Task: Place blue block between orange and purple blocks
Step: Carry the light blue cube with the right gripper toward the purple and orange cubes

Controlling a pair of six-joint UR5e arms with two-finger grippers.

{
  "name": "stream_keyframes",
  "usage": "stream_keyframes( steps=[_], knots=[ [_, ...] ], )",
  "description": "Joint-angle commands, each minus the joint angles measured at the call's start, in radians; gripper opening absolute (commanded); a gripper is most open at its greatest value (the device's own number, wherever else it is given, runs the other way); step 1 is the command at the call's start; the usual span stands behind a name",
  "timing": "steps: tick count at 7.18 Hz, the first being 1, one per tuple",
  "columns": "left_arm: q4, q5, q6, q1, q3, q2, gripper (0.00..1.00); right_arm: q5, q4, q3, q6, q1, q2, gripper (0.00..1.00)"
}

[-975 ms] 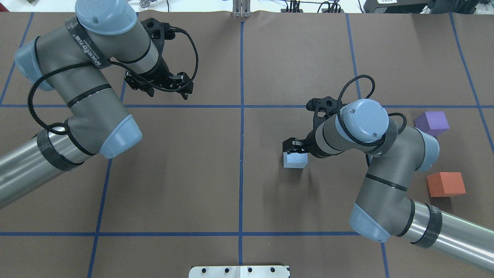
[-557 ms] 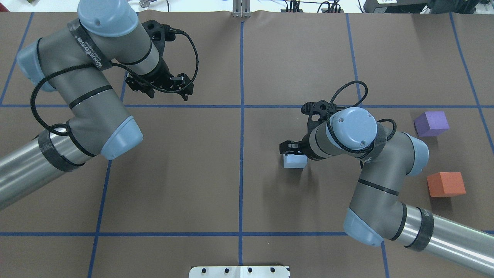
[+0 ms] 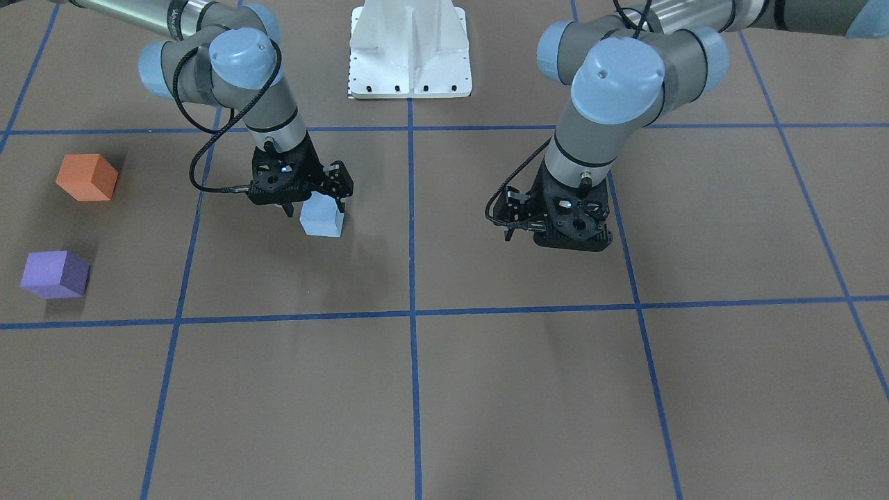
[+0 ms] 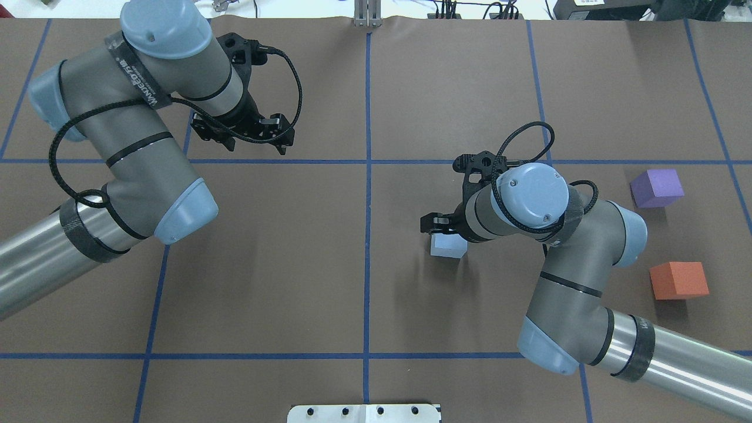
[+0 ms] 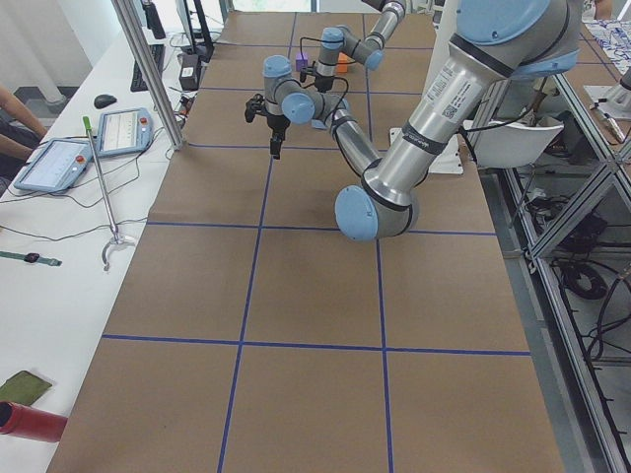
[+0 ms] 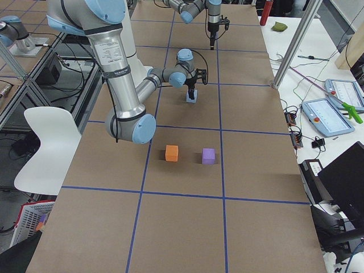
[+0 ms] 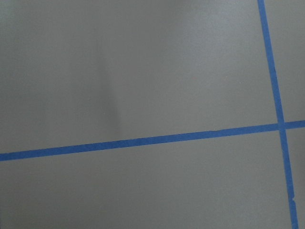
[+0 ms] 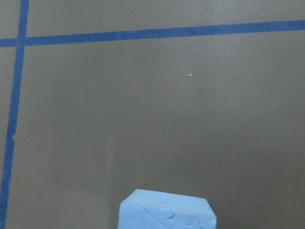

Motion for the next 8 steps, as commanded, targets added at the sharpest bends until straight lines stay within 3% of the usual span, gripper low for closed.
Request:
stream_keyframes(
  steps=[1, 4, 6, 7, 8],
  knots=[
    [0.0, 0.0, -0.003, 0.0, -0.001, 0.001, 1.0, -0.002, 0.003, -0.018, 0.001, -0.003, 0.002, 1.0],
    [0.0, 0.0, -0.003, 0.0, -0.001, 0.001, 1.0, -0.004, 0.006, -0.061, 0.001, -0.014, 0.017, 0.98],
    [0.0, 0.0, -0.003, 0.002, 0.0, 0.001, 1.0, -0.014, 0.009, -0.082, 0.003, -0.028, 0.023, 0.45],
    [0.0, 0.0, -0.003, 0.002, 0.0, 0.002, 1.0, 0.007, 0.009, -0.054, 0.0, -0.005, 0.023, 0.0],
    [0.0, 0.0, -0.003, 0.002, 0.002, 0.002, 1.0, 0.126, -0.003, 0.024, -0.014, 0.079, -0.018, 0.0]
  ],
)
